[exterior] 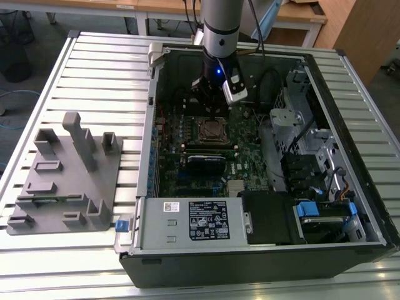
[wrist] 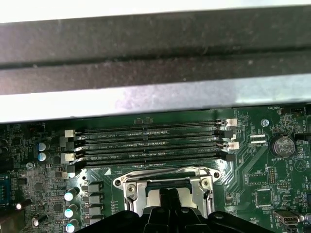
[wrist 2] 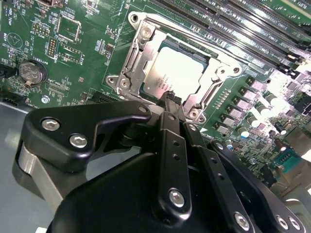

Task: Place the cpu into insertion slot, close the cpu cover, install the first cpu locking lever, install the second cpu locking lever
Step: 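Install the first cpu locking lever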

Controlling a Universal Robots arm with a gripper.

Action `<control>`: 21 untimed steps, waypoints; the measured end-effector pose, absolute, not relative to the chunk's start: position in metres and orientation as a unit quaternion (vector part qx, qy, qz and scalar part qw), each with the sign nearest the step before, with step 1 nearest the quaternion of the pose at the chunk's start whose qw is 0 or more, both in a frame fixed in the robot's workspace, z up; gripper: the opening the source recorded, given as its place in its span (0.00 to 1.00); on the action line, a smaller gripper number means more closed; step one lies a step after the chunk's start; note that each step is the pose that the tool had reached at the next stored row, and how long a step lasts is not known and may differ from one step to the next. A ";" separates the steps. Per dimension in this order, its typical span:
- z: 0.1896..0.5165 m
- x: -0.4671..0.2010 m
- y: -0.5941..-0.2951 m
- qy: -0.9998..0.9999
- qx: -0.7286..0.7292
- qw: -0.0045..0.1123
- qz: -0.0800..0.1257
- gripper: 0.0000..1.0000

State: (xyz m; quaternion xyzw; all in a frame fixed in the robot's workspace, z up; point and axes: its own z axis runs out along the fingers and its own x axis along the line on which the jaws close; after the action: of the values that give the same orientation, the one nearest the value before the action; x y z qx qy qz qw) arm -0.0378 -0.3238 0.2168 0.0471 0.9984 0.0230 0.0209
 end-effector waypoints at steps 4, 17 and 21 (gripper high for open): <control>0.217 -0.038 -0.324 0.998 0.047 0.021 0.023 0.11; 0.221 -0.035 -0.324 0.998 0.047 0.021 0.023 0.11; 0.221 -0.035 -0.325 0.998 0.047 0.021 0.023 0.11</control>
State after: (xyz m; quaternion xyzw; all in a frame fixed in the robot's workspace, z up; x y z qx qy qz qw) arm -0.0352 -0.3253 0.2211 0.0471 0.9984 0.0228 0.0207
